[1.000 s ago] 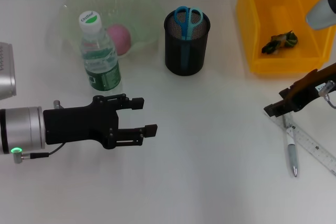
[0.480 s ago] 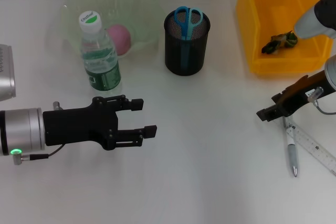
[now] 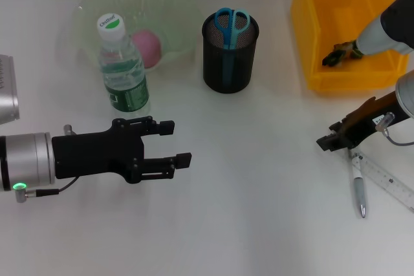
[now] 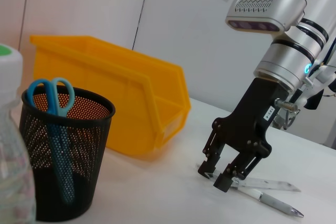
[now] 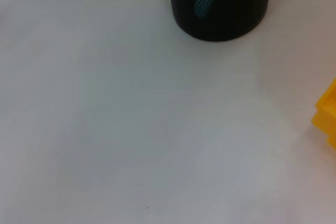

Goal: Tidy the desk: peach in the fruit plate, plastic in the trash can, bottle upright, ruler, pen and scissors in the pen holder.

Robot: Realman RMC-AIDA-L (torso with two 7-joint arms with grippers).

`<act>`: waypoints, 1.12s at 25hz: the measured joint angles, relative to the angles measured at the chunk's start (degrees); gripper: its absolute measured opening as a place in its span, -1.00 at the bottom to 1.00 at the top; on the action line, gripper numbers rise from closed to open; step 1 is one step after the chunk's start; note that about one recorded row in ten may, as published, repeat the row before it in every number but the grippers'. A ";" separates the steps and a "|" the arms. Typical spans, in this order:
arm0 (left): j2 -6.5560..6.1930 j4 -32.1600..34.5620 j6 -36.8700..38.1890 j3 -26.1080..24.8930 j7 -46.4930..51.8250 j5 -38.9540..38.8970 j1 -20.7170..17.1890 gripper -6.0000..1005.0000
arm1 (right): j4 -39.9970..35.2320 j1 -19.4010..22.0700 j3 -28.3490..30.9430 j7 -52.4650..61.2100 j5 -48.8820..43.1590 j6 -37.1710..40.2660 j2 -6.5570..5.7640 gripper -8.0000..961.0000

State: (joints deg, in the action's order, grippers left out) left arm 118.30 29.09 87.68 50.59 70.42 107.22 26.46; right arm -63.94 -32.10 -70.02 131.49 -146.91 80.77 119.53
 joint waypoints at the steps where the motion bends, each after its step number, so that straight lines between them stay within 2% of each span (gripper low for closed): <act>1: 0.00 0.00 0.00 -0.04 -0.04 0.00 -0.01 0.55 | -0.17 0.09 -0.01 0.00 0.00 -0.13 0.00 -0.12; 2: 0.00 0.00 0.00 -0.15 -0.11 0.00 -0.01 0.55 | -0.50 0.23 -0.02 -0.01 0.01 -0.31 0.00 -0.18; 6: 0.00 0.00 0.00 -0.30 -0.16 0.00 -0.01 0.55 | -1.02 0.29 0.11 -0.02 0.34 -0.34 0.00 -0.18; 11: -0.03 0.02 0.04 -0.27 -0.17 0.00 -0.04 0.55 | -5.09 1.10 3.25 -1.05 5.90 1.15 -0.41 -0.19; 12: -0.06 0.15 0.11 -0.08 -0.11 0.00 -0.07 0.55 | -8.08 1.13 8.88 -2.91 9.49 3.75 -0.44 -0.19; 13: -0.06 0.15 0.11 -0.08 -0.11 0.00 -0.07 0.55 | -8.08 1.13 8.88 -2.91 9.49 3.75 -0.44 -0.19; 16: -0.05 0.18 0.32 0.00 0.00 -0.01 -0.09 0.55 | -11.13 0.64 17.87 -5.86 17.69 6.93 -0.46 -0.19; 17: -0.04 0.18 0.47 0.00 0.05 -0.03 -0.10 0.55 | -10.86 0.54 22.76 -8.23 25.73 7.16 -0.63 -0.19; 18: -0.04 0.18 0.47 0.00 0.05 -0.03 -0.10 0.55 | -10.86 0.54 22.76 -8.23 25.73 7.16 -0.63 -0.19; 21: 0.00 0.14 0.69 0.07 0.09 -0.09 -0.09 0.55 | -4.42 0.41 27.81 -15.95 40.86 4.09 -1.07 -0.18; 22: 0.00 0.08 0.77 0.09 0.10 -0.13 -0.06 0.55 | 1.92 -0.12 28.66 -22.58 49.13 1.71 -1.25 -0.18; 23: 0.00 0.08 0.77 0.09 0.10 -0.13 -0.06 0.55 | 1.92 -0.12 28.66 -22.58 49.13 1.71 -1.25 -0.17; 26: 0.06 0.04 1.39 0.11 0.12 -0.27 0.07 0.55 | 13.31 -2.03 28.68 -33.99 59.60 -1.03 -1.28 -0.15; 27: 0.08 0.04 1.68 0.12 0.12 -0.30 0.19 0.55 | 20.56 -3.95 28.71 -40.64 64.49 -2.36 -1.00 -0.14; 28: 0.08 0.03 1.95 0.12 0.21 -0.30 0.31 0.55 | 20.56 -3.95 28.71 -40.64 64.49 -2.36 -1.00 -0.14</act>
State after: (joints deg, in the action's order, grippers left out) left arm 118.39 29.11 89.63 50.72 70.63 106.92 26.77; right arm -43.38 -36.05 -41.32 90.84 -82.42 78.41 118.53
